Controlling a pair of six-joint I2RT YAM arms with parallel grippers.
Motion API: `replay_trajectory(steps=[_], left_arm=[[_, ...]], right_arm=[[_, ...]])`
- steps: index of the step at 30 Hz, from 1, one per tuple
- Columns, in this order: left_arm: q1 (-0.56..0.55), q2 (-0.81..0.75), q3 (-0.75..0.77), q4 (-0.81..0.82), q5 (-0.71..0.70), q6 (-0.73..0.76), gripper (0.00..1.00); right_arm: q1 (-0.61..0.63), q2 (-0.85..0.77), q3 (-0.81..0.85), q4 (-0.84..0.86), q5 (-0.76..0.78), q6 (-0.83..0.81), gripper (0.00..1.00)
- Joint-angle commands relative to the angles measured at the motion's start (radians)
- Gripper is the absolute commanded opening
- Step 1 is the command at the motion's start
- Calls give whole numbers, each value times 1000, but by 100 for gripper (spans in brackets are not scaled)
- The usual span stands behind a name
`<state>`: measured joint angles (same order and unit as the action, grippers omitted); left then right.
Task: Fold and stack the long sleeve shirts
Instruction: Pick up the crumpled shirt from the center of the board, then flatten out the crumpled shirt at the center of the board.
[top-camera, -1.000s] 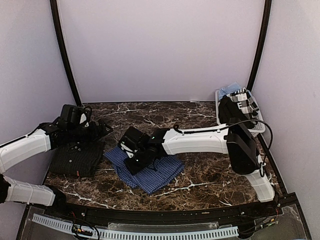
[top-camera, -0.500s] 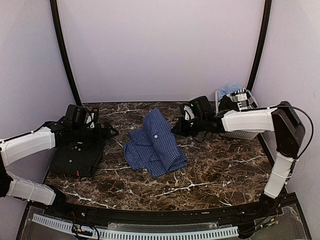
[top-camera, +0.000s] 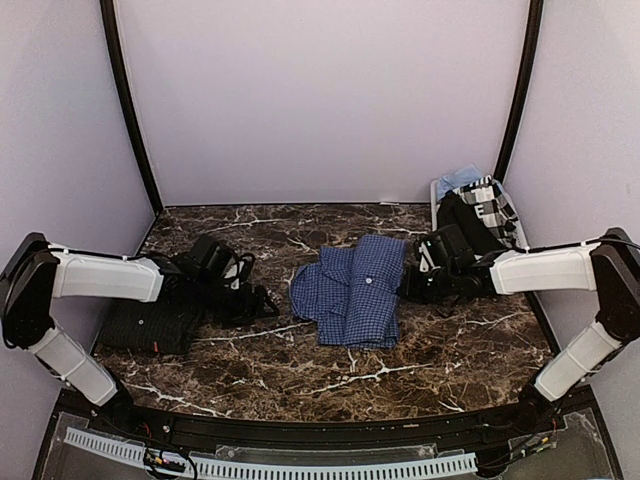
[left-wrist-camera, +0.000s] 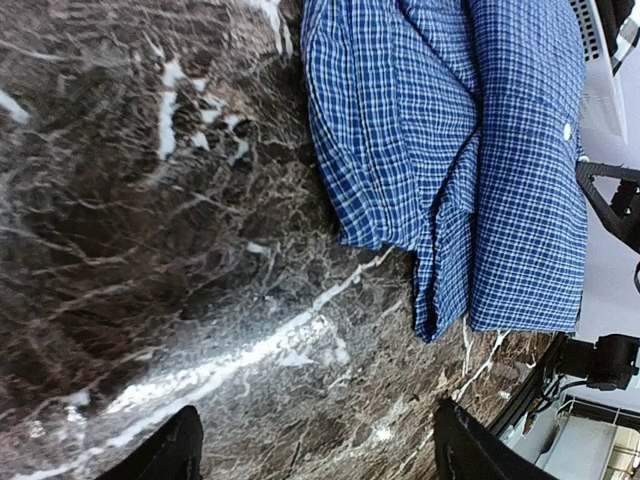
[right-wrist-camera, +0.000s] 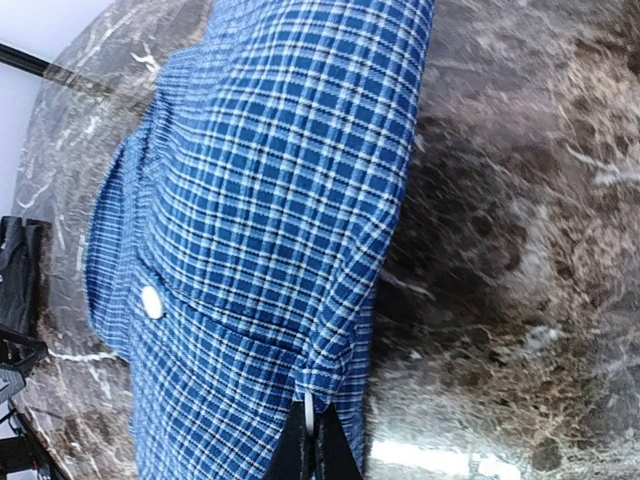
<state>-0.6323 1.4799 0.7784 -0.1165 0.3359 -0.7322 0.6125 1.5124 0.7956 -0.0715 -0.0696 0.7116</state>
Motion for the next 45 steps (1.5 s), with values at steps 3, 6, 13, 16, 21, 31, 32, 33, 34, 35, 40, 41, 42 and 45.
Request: replay_trajectory(steps=[3, 6, 13, 16, 21, 31, 32, 33, 34, 35, 40, 41, 42, 45], left_arm=[[-75, 133, 72, 131, -8, -51, 74], [-90, 208, 117, 187, -23, -84, 71], [-109, 317, 189, 214, -156, -168, 62], [-117, 365, 227, 229, -181, -181, 58], [-142, 433, 300, 219, -162, -188, 47], [-57, 421, 408, 72, -223, -87, 0], [-39, 417, 420, 59, -223, -59, 0], [-1, 412, 448, 29, -225, -45, 0], [37, 407, 477, 8, -227, -19, 0], [55, 405, 491, 0, -228, 6, 0], [168, 445, 651, -56, -203, 103, 0], [185, 459, 712, -62, -194, 141, 0], [190, 497, 746, -86, -183, 158, 0], [202, 618, 940, -147, -164, 245, 0]], right_arm=[[3, -29, -55, 4, 27, -11, 0], [3, -37, -64, -12, 37, -26, 0], [2, -71, -76, -52, 66, -58, 0], [3, -86, -76, -65, 67, -71, 0], [3, -111, -67, -97, 107, -93, 0], [11, -172, -60, -180, 93, -107, 0], [18, -185, -63, -191, 88, -104, 0], [33, -192, -67, -199, 86, -96, 0], [52, -199, -74, -204, 82, -86, 0], [75, -203, -82, -207, 77, -72, 0], [284, -185, -119, -149, 39, 59, 0], [338, -165, -111, -126, 34, 84, 0], [388, -135, -94, -104, 30, 102, 0], [490, -23, -16, -41, 0, 122, 0]])
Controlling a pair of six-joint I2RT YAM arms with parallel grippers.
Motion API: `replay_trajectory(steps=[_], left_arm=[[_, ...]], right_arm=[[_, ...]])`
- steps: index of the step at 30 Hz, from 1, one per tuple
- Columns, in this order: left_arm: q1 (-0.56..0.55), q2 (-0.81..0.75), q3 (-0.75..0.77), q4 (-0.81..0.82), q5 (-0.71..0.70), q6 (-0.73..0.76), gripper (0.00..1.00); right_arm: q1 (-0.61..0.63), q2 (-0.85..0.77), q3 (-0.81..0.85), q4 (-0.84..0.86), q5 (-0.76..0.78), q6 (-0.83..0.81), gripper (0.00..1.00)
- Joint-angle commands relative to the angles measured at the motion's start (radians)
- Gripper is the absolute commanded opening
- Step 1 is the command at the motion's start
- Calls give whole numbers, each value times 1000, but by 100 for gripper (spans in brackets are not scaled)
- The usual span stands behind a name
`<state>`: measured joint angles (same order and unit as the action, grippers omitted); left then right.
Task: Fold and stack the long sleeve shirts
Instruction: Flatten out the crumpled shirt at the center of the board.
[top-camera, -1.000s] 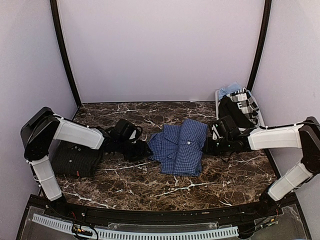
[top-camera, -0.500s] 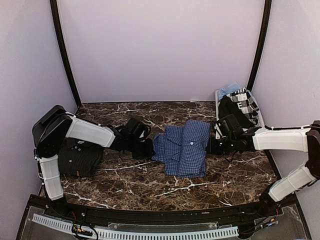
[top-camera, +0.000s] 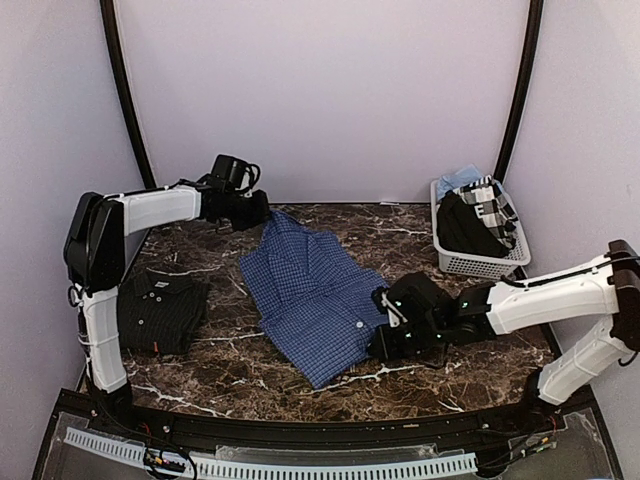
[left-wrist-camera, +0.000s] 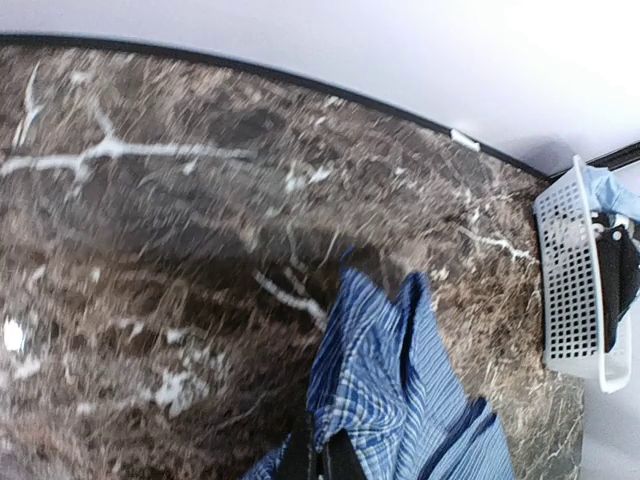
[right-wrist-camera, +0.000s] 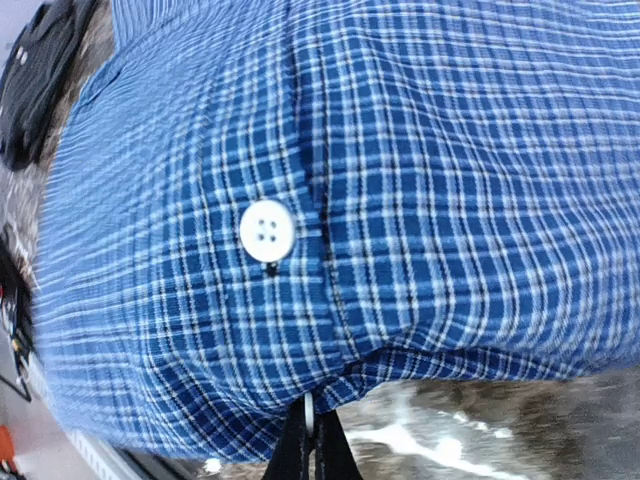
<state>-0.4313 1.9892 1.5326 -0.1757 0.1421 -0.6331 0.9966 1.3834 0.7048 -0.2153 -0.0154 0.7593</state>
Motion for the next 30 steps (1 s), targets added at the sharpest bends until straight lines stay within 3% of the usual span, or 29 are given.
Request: replay_trajectory(steps=[1, 2, 6, 12, 16, 23, 30], left_arm=[[1, 130, 220, -94, 42, 156, 0], [3, 176, 282, -97, 53, 176, 0], [3, 305, 458, -124, 120, 204, 0], [3, 470, 745, -207, 204, 210, 1], [3, 504, 835, -205, 233, 183, 7], [15, 547, 913, -138, 300, 92, 6], [22, 562, 934, -142, 363, 43, 42]], right_arm=[[122, 139, 99, 126, -73, 76, 0], [131, 168, 121, 149, -94, 77, 2], [135, 231, 205, 190, -139, 66, 36], [103, 244, 336, 64, -49, -38, 52], [-25, 220, 325, 50, -46, -84, 54], [-217, 259, 344, 80, -73, -141, 55], [-336, 327, 363, 96, -85, -187, 56]])
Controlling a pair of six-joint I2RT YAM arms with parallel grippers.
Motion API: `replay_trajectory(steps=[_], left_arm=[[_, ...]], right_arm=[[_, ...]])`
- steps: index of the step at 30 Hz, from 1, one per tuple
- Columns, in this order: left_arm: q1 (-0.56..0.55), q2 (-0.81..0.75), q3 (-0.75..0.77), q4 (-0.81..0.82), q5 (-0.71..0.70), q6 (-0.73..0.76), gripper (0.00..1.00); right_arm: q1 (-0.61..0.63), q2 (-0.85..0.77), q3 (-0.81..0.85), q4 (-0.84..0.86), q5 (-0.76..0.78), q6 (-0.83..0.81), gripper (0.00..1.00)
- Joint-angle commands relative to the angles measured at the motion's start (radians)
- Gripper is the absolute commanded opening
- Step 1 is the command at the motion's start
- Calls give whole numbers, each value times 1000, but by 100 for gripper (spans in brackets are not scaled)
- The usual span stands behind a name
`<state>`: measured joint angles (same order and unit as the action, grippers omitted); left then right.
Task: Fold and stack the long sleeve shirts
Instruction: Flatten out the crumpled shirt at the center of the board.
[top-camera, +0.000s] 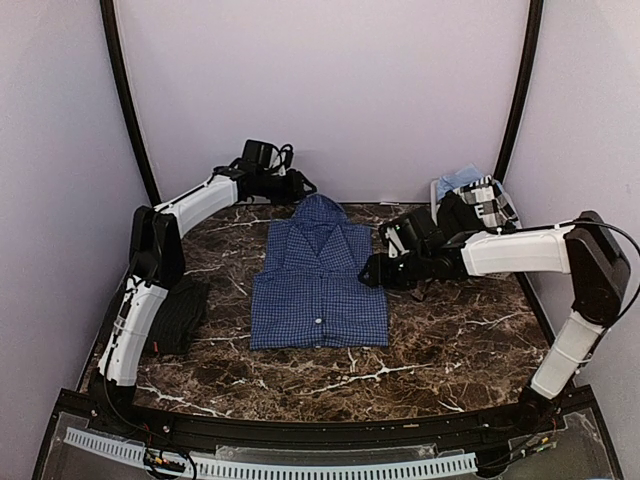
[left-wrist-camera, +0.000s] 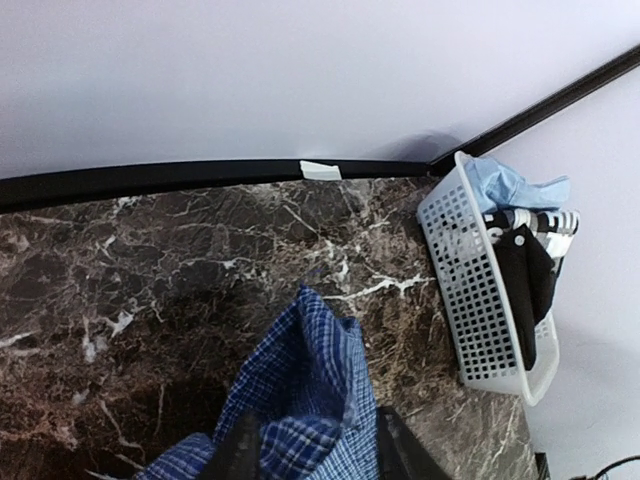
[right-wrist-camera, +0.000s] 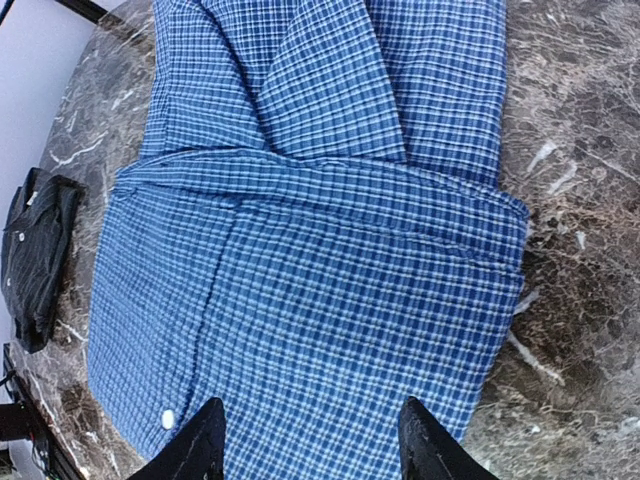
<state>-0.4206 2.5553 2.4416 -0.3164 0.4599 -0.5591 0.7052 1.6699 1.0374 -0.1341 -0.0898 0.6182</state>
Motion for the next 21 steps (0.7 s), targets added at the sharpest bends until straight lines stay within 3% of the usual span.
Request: replay_trajectory(steps=[1, 5, 7, 13, 21], left_arm=[[19, -18, 23, -17, 45, -31, 51], [37, -99, -41, -70, -3, 10, 71], [44, -158, -111, -82, -30, 40, 74], [54, -376, -456, -82, -140, 81, 74], [59, -668, -1076, 110, -139, 6, 72]], right_arm=[[-56, 51, 35, 15, -13, -52, 56], [-103, 85, 38, 27, -25, -72, 56], [-120, 103, 37, 39, -39, -78, 56], [-156, 150, 37, 64, -69, -105, 55], [-180, 229, 79, 65, -101, -154, 54]])
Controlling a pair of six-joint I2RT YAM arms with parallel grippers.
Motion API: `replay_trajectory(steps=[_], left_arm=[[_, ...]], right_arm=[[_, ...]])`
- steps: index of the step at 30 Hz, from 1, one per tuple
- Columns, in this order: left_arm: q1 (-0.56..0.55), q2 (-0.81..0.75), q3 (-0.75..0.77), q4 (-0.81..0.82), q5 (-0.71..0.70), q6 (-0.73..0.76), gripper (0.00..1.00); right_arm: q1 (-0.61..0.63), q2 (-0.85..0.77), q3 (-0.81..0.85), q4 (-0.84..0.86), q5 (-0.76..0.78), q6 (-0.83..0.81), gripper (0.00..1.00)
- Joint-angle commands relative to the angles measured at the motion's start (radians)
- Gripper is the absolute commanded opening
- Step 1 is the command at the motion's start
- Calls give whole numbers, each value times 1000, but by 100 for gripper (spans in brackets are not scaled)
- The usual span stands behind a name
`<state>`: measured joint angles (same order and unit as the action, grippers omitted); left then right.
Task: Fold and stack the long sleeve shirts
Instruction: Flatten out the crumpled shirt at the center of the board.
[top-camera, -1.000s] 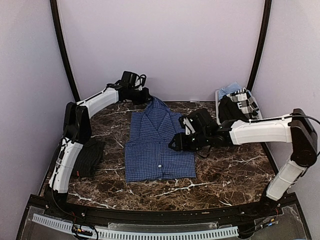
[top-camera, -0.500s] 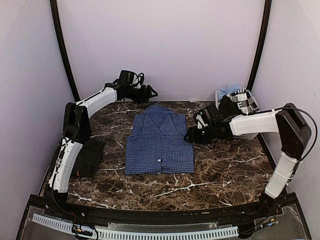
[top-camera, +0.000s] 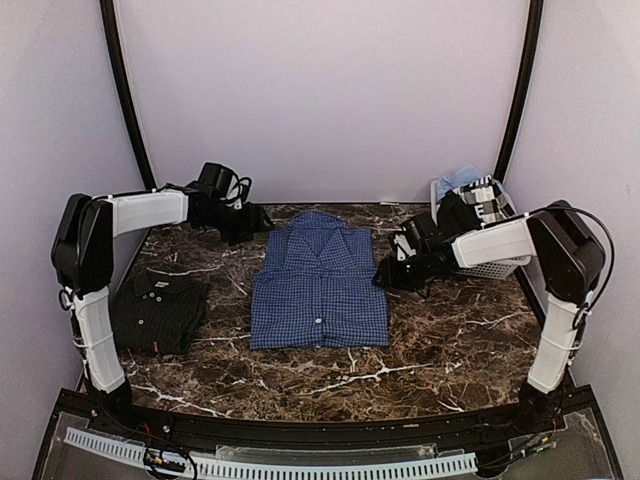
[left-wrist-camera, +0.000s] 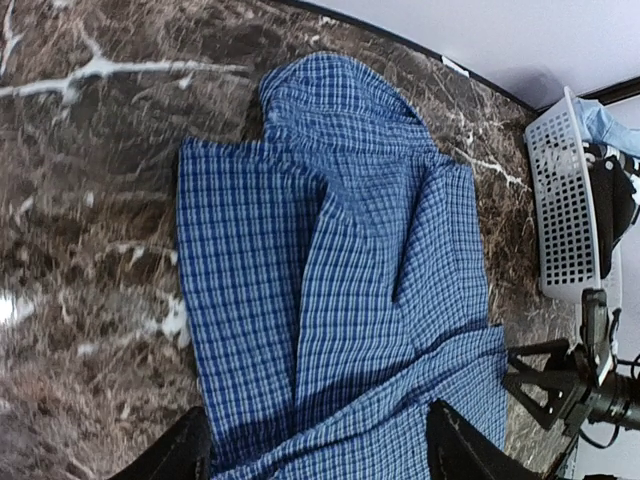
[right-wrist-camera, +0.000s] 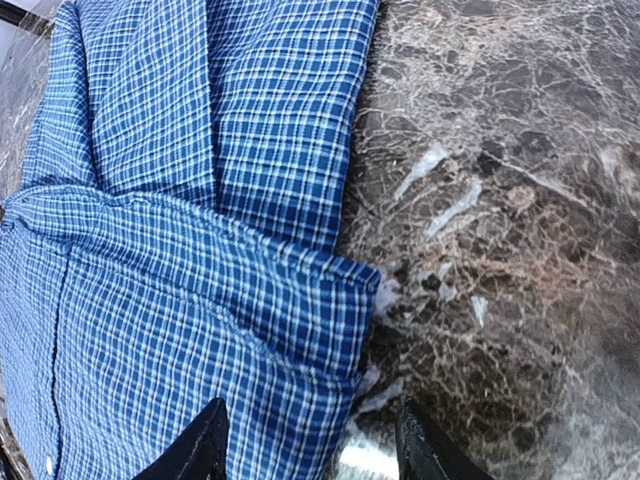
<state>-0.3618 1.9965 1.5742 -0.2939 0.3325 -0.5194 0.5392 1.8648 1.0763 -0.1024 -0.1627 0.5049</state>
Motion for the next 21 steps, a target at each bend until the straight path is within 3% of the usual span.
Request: replay_trajectory(steps=[1, 4, 10, 15, 21], left_arm=[[0, -143, -240, 105, -14, -36, 72], [0, -193, -355, 124, -24, -36, 72], [-1, -207, -445, 113, -15, -31, 69], [-1, -192, -462, 144, 12, -47, 67], [0, -145, -432, 158, 42, -67, 54]], right_arm=[[-16, 39, 42, 34, -30, -45, 53], [-23, 56, 54, 41, -34, -49, 53], [-29, 90, 97, 43, -48, -48, 52], [-29, 110, 131, 29, -41, -52, 50], [-29, 125, 160, 25, -53, -46, 41]])
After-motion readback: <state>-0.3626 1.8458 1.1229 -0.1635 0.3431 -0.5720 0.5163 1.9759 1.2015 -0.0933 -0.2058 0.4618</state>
